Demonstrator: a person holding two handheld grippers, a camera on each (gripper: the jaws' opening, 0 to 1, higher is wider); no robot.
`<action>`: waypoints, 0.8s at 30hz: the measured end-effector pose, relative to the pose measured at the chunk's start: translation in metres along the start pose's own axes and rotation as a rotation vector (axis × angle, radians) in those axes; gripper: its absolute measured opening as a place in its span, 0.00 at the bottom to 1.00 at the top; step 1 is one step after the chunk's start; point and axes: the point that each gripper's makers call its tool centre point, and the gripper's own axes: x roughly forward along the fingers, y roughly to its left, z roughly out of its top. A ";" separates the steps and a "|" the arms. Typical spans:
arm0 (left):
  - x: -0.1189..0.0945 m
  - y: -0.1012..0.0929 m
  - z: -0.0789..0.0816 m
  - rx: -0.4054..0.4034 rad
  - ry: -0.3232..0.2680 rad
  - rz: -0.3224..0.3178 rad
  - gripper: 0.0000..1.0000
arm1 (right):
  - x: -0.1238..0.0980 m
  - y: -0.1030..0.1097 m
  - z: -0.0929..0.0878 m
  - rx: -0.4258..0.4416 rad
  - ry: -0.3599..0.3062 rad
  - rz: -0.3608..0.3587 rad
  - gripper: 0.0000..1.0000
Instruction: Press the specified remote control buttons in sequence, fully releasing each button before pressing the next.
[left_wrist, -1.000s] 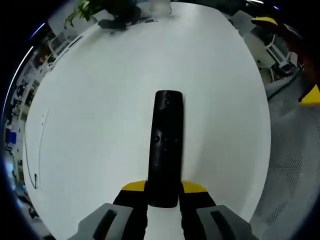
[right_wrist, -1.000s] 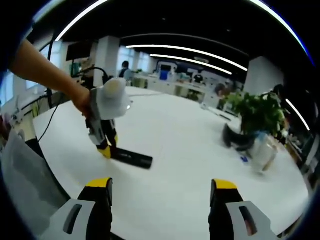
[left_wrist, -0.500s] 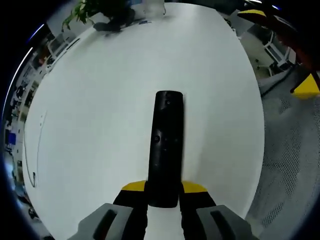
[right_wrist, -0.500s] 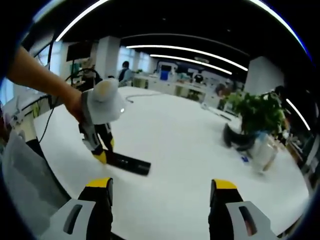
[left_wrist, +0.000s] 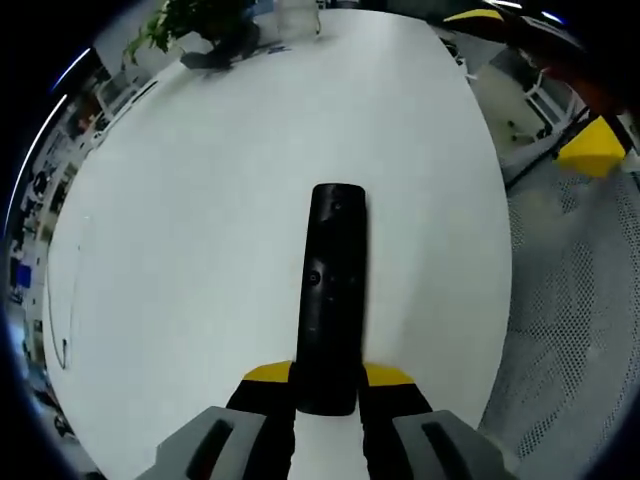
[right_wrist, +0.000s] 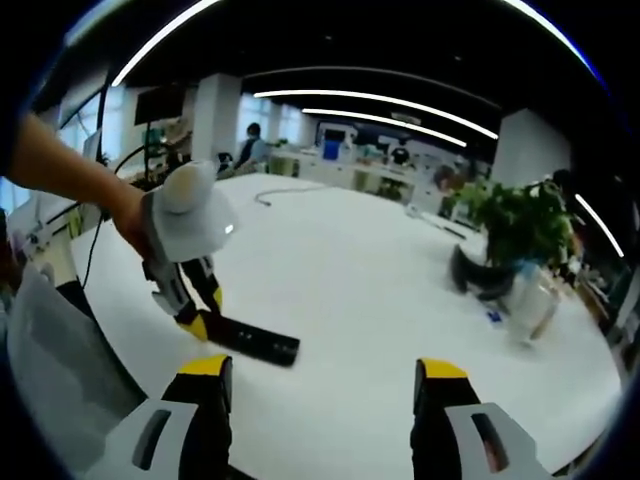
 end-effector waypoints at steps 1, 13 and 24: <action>0.000 -0.002 0.000 0.001 -0.001 -0.001 0.23 | 0.000 0.000 0.000 0.002 0.001 -0.001 0.69; -0.001 -0.020 -0.002 -0.013 -0.013 -0.001 0.23 | -0.001 -0.001 -0.002 0.010 0.012 0.004 0.57; -0.001 -0.035 -0.003 -0.008 -0.015 -0.001 0.23 | -0.002 0.002 -0.007 0.007 0.046 0.019 0.39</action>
